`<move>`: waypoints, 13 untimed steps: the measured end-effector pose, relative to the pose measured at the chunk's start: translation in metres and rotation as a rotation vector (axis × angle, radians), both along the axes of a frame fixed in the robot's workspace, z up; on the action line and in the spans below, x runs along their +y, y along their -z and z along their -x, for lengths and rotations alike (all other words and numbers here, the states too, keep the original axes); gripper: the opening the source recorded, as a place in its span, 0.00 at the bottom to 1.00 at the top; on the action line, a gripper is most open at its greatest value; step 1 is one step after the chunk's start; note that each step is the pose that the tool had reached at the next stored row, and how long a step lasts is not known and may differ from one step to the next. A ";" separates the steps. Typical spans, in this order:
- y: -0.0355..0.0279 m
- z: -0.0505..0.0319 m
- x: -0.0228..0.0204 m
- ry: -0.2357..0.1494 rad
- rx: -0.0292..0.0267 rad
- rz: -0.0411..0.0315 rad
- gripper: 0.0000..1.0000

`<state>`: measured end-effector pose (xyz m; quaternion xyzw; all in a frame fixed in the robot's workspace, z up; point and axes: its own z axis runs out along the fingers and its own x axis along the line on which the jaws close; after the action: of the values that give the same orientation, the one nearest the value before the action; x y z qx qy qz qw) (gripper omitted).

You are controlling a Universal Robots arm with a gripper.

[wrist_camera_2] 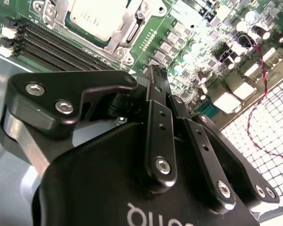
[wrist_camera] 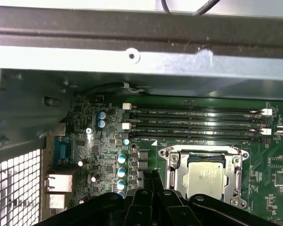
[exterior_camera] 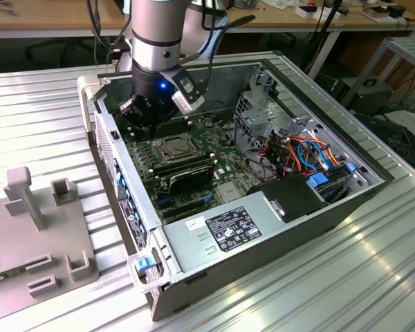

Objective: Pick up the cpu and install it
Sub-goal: 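Install the first cpu locking lever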

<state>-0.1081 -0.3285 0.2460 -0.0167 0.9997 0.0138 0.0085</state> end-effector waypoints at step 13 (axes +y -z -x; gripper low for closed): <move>0.0004 0.0048 0.0028 0.000 -0.0003 -0.0542 0.11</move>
<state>-0.1129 -0.3258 0.2456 -0.0164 0.9990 0.0409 0.0091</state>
